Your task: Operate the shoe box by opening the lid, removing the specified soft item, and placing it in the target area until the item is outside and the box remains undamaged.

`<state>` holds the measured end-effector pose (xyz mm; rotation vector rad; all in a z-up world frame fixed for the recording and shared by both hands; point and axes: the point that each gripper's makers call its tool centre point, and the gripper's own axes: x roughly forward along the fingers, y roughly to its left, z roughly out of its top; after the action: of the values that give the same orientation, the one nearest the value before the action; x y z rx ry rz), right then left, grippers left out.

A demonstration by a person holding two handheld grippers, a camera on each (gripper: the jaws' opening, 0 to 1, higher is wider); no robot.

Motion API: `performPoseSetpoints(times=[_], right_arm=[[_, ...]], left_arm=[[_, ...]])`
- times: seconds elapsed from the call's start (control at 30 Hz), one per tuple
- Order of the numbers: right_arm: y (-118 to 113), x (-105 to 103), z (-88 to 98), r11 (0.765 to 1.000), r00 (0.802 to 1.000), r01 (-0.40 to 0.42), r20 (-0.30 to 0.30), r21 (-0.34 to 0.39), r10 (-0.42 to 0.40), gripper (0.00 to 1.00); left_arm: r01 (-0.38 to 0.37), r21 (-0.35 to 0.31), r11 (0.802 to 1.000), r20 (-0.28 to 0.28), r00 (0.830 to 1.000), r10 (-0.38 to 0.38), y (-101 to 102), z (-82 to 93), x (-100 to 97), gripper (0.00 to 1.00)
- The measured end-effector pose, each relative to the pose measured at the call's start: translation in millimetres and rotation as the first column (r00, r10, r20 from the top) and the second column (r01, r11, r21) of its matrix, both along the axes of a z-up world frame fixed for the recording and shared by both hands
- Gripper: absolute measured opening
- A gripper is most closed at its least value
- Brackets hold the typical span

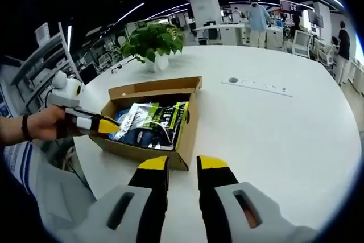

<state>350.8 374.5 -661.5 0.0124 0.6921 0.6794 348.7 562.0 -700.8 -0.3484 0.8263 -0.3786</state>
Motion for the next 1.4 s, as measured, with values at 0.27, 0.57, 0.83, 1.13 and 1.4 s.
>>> performPoseSetpoints(times=[0.27, 0.57, 0.83, 1.13, 1.4], right_arm=[[-2.6, -9.4, -9.5, 1.0, 1.0, -0.013, -0.015, 0.001, 0.013, 0.2], [-2.2, -10.2, -17.3, 1.0, 0.999, -0.025, -0.033, -0.011, 0.025, 0.19], [8.1, -2.2, -12.5, 0.999, 0.999, -0.043, -0.025, -0.008, 0.042, 0.19], [30.3, 6.6, -11.6, 0.997, 0.997, -0.076, -0.026, 0.0, 0.076, 0.18], [54.7, 14.6, -14.9, 0.995, 0.994, -0.101, -0.04, 0.012, 0.102, 0.17]], left_arm=[[0.001, -0.01, 1.0, -0.02, 1.0, -0.002, -6.1, -2.7, 5.4, 0.12], [0.001, -0.01, 1.0, -0.031, 1.0, -0.001, -3.1, -4.9, 3.7, 0.02], [-0.003, -0.019, 1.0, -0.027, 1.0, 0.002, -1.8, -3.5, 5.1, 0.02], [-0.012, -0.008, 1.0, -0.026, 1.0, 0.012, 8.7, -4.1, 3.3, 0.01], [-0.021, 0.0, 1.0, -0.026, 0.999, 0.021, 18.5, -4.1, 0.7, 0.01]])
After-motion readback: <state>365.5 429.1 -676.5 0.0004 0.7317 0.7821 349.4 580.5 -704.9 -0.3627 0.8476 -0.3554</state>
